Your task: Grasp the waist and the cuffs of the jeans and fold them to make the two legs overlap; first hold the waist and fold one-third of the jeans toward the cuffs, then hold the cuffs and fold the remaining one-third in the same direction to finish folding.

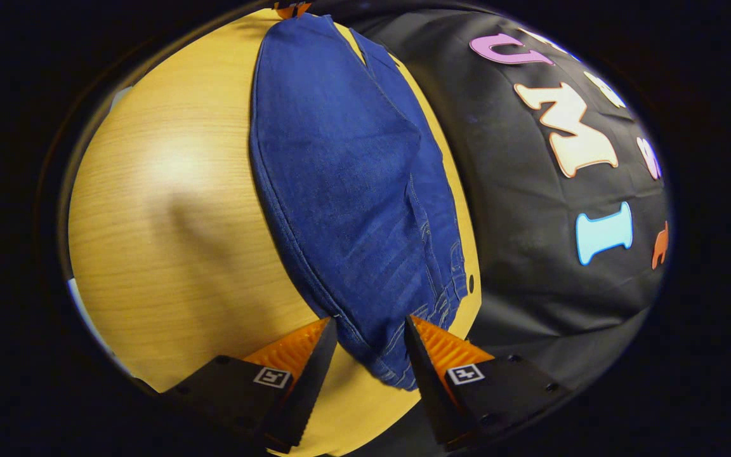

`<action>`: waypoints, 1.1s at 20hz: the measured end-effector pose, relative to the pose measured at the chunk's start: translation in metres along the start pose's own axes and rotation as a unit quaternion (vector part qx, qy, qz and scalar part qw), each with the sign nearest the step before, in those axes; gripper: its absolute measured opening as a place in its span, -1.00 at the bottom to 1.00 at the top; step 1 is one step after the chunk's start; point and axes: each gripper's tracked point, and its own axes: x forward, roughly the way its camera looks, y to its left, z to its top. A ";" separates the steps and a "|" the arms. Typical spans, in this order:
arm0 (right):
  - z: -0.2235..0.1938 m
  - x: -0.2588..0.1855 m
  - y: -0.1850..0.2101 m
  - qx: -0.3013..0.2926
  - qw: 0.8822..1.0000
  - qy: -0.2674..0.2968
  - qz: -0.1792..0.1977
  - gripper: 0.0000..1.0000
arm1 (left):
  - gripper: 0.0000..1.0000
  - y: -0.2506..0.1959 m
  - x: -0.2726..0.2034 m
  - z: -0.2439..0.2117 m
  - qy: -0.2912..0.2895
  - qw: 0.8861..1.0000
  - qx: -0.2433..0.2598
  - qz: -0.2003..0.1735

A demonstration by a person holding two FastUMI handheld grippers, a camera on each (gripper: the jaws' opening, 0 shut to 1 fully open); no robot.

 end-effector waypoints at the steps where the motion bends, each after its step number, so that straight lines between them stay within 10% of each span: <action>1: 0.002 0.006 0.000 -0.010 1.000 -0.004 -0.006 0.23 | -1.00 0.000 0.000 0.000 0.001 1.000 -0.003 0.002; 6: 0.000 0.018 -0.003 -0.010 0.999 0.005 -0.030 -0.96 | -1.00 0.000 0.000 0.001 0.009 1.000 0.001 0.020; 15: 0.012 -0.007 -0.048 0.170 0.981 -0.015 -0.096 -0.94 | -1.00 0.025 -0.013 0.016 0.020 0.990 -0.128 0.051; 22: 0.053 -0.027 -0.161 0.350 0.914 -0.056 -0.195 -0.95 | -1.00 0.109 -0.041 0.052 -0.011 0.964 -0.245 0.103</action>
